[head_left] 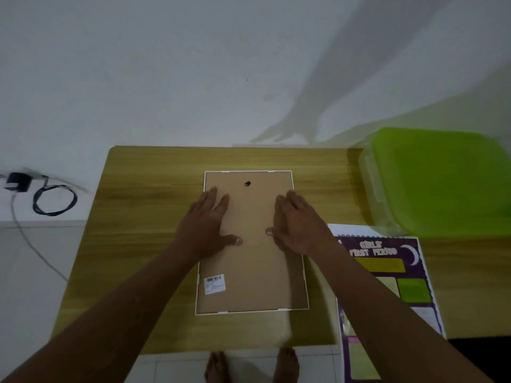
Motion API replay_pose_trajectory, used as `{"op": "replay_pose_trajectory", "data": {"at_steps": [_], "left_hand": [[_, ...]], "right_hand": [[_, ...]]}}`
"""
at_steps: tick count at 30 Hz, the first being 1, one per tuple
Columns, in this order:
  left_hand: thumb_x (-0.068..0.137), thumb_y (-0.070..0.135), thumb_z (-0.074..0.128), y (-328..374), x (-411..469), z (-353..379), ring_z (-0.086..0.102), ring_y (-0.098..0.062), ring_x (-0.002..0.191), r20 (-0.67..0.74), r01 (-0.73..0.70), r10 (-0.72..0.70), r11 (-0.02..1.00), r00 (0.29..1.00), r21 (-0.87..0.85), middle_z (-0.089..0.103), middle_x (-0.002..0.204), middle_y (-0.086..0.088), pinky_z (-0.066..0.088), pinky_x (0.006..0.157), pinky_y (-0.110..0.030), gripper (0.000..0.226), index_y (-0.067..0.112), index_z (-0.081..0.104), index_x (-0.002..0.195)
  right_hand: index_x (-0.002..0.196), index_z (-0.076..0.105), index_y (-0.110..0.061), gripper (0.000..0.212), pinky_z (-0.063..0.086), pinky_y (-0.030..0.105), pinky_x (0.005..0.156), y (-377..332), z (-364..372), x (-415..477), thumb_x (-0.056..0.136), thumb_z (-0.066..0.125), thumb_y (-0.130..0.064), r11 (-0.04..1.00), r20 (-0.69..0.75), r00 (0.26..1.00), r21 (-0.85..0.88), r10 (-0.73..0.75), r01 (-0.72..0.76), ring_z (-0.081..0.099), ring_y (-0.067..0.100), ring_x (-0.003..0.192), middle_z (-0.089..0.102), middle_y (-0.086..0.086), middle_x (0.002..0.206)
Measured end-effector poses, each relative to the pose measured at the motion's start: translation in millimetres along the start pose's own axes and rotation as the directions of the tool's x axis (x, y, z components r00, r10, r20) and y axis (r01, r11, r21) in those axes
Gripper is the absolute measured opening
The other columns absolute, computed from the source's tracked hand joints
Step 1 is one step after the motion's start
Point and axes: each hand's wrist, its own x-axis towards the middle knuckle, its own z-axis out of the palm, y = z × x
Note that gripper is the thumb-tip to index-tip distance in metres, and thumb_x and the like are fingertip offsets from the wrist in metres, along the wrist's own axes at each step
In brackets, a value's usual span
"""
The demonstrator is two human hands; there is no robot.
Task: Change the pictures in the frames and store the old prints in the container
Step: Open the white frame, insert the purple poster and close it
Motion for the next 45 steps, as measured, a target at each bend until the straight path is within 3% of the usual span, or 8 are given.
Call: {"op": "replay_pose_trajectory", "data": {"at_steps": [4, 11, 22, 28, 33, 37, 42, 45], "left_hand": [[0.079, 0.049, 0.069, 1, -33, 8, 0.043, -0.035, 0.122, -0.211, 0.218, -0.247, 0.964, 0.946, -0.152, 0.044, 0.137, -0.013, 0.044, 0.094, -0.044, 0.080, 0.018, 0.035, 0.144], [0.081, 0.036, 0.070, 3, -54, 24, 0.053, -0.032, 0.105, -0.062, 0.358, -0.409, 0.855, 0.911, -0.376, 0.057, 0.106, -0.011, 0.042, 0.084, -0.037, 0.045, 0.015, 0.055, 0.117], [0.060, 0.018, 0.081, -3, -66, 8, 0.071, -0.027, 0.083, 0.126, 0.316, -0.444, 0.385, 0.887, -0.867, 0.072, 0.095, -0.009, 0.058, 0.078, -0.047, 0.068, 0.022, 0.056, 0.123], [0.076, -0.008, 0.067, 8, -89, -17, 0.064, -0.028, 0.084, 0.140, 0.181, -0.225, 0.172, 0.964, -0.968, 0.070, 0.101, -0.016, 0.057, 0.072, -0.037, 0.066, 0.031, 0.056, 0.128], [0.078, -0.016, 0.063, 14, -106, -46, 0.067, -0.032, 0.096, 0.042, 0.089, -0.208, 0.219, 0.977, -0.972, 0.067, 0.115, -0.017, 0.055, 0.082, -0.046, 0.081, 0.030, 0.042, 0.141], [0.078, 0.003, 0.069, 26, -120, -67, 0.059, -0.013, 0.112, -0.178, -0.045, -0.180, 0.570, 0.968, -0.820, 0.048, 0.141, 0.007, 0.052, 0.089, -0.022, 0.090, 0.030, 0.024, 0.151], [0.085, 0.001, 0.056, 61, -156, -90, 0.062, -0.001, 0.073, -0.371, -0.196, -0.026, 0.814, 0.928, -0.547, 0.065, 0.113, 0.007, 0.047, 0.054, -0.011, 0.086, 0.036, 0.015, 0.152], [0.084, 0.000, 0.054, 75, -172, -100, 0.057, -0.004, 0.063, -0.413, -0.255, 0.050, 0.851, 0.909, -0.459, 0.063, 0.086, 0.009, 0.044, 0.046, -0.019, 0.084, 0.035, 0.017, 0.151]], "right_hand": [[0.139, 0.035, -0.010, 0.079, 0.045, 0.043, 0.093, -5, 5, -17, 0.083, 0.069, -0.054, 0.985, -0.071, 0.982, 0.027, 0.172, -0.171, 0.045, 0.037, 0.120, 0.045, 0.016, 0.128], [0.128, 0.040, -0.008, 0.069, 0.048, 0.039, 0.090, -14, 16, -30, 0.080, 0.078, -0.041, 0.897, 0.023, 0.937, 0.284, 0.348, -0.340, 0.055, 0.040, 0.112, 0.049, 0.018, 0.122], [0.149, 0.037, -0.024, 0.089, 0.051, 0.031, 0.094, -9, 18, -39, 0.073, 0.082, -0.015, 0.678, 0.041, 0.904, 0.648, 0.425, -0.347, 0.060, 0.026, 0.114, 0.054, 0.009, 0.133], [0.135, 0.054, -0.014, 0.063, 0.041, 0.012, 0.059, -10, -9, -50, 0.078, 0.080, -0.005, 0.643, 0.001, 0.933, 0.725, 0.360, -0.249, 0.059, 0.015, 0.088, 0.066, 0.007, 0.112], [0.143, 0.047, -0.020, 0.067, 0.045, 0.025, 0.084, -39, -28, -59, 0.083, 0.077, -0.024, 0.690, -0.041, 0.947, 0.696, 0.318, -0.201, 0.055, 0.019, 0.115, 0.056, 0.006, 0.134], [0.142, 0.048, -0.022, 0.055, 0.046, 0.032, 0.096, -88, -59, -66, 0.093, 0.062, -0.044, 0.702, -0.141, 0.961, 0.709, 0.238, -0.070, 0.054, 0.021, 0.122, 0.052, 0.006, 0.140], [0.140, 0.045, -0.019, 0.093, 0.056, 0.045, 0.089, -152, -96, -85, 0.069, 0.060, -0.078, 0.614, -0.156, 0.941, 0.787, 0.299, -0.064, 0.064, 0.024, 0.108, 0.062, 0.002, 0.126], [0.111, 0.058, -0.014, 0.056, 0.060, 0.046, 0.078, -162, -109, -103, 0.074, 0.070, -0.054, 0.573, -0.229, 0.895, 0.819, 0.384, -0.036, 0.067, 0.023, 0.096, 0.064, -0.002, 0.106]]}}
